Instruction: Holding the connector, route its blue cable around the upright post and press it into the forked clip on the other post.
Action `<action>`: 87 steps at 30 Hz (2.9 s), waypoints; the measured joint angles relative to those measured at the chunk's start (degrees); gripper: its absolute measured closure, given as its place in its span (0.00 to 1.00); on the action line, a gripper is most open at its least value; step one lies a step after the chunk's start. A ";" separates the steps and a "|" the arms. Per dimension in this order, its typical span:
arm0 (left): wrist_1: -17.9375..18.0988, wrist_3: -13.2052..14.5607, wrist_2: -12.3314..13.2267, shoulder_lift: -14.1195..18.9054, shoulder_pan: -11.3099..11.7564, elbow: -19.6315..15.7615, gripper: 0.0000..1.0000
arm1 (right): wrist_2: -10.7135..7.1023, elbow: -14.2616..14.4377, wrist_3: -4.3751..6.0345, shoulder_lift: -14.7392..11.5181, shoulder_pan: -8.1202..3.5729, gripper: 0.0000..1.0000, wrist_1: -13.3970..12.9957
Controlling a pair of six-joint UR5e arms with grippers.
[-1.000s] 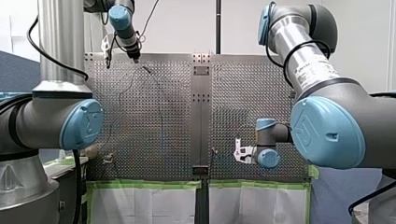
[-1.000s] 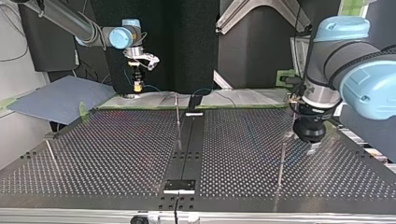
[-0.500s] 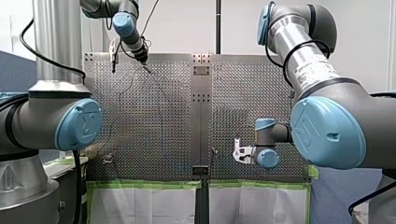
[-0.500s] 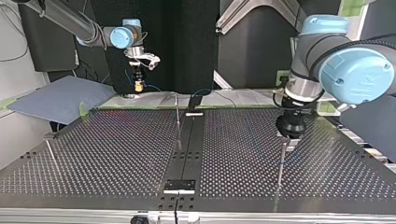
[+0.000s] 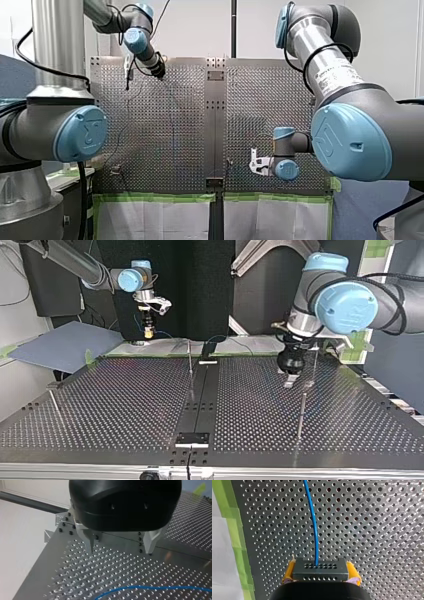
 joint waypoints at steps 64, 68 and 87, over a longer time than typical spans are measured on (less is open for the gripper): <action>30.65 26.39 -16.39 -9.23 -8.51 -1.60 0.01 | 0.00 0.06 0.06 0.01 0.01 1.00 -0.36; 32.55 28.29 -16.96 -10.97 -8.81 -1.62 0.01 | 0.00 0.06 0.04 0.01 0.00 1.00 -0.38; 41.41 36.96 -22.42 -12.82 -8.34 -1.82 0.01 | -0.08 0.02 -0.11 0.02 -0.40 1.00 -0.49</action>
